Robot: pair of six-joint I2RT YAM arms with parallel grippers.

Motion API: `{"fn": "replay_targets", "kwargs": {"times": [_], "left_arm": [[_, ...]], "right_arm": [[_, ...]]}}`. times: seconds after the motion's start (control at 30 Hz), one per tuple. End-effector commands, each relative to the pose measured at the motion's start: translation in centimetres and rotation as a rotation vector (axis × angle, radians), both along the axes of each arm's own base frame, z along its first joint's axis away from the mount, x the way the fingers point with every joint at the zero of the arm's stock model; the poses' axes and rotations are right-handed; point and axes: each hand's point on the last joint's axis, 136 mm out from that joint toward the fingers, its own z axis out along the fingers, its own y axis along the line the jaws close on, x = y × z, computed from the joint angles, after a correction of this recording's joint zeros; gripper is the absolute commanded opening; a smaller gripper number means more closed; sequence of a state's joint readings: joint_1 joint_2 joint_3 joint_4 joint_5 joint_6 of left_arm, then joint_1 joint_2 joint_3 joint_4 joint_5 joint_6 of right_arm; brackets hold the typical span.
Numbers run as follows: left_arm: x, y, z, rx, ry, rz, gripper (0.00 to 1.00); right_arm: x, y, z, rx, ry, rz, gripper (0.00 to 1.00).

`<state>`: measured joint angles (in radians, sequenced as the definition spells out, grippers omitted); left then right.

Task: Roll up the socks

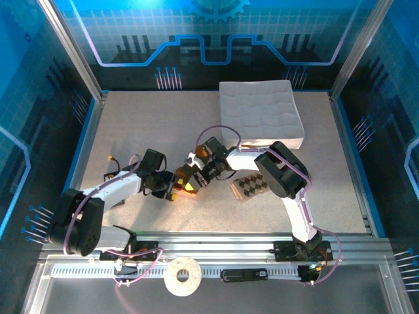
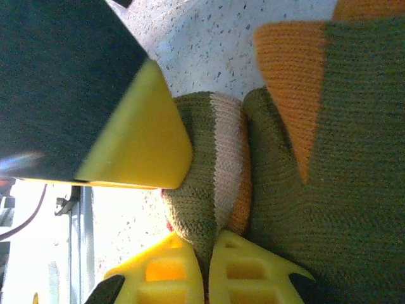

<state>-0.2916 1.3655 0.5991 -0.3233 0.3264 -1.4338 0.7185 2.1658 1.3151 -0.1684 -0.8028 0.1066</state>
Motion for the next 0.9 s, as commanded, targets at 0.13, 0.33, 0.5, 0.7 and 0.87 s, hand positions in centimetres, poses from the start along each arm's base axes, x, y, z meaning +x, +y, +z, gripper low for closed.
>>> {"fn": "replay_targets", "kwargs": {"times": [0.13, 0.33, 0.5, 0.7, 0.87], "left_arm": [[-4.2, 2.8, -4.2, 0.177, 0.210, 0.003, 0.25], [-6.2, 3.8, -5.1, 0.219, 0.296, 0.020, 0.17], [-5.4, 3.6, -4.6, 0.223, 0.293, 0.012, 0.16], [-4.8, 3.2, -4.3, 0.210, 0.297, -0.005, 0.18], [-4.4, 2.9, -4.2, 0.208, 0.300, -0.019, 0.18]], "right_arm": [[-2.5, -3.4, -4.7, -0.242, 0.058, -0.019, 0.14], [-3.0, -1.9, 0.7, -0.142, -0.390, 0.132, 0.37], [-1.3, -2.6, 5.8, -0.045, -0.979, 0.056, 0.60], [-2.6, -1.7, 4.9, -0.206, -1.324, 0.231, 0.66], [-2.4, -0.1, 2.9, -0.336, -1.507, 0.328, 0.64]]}}
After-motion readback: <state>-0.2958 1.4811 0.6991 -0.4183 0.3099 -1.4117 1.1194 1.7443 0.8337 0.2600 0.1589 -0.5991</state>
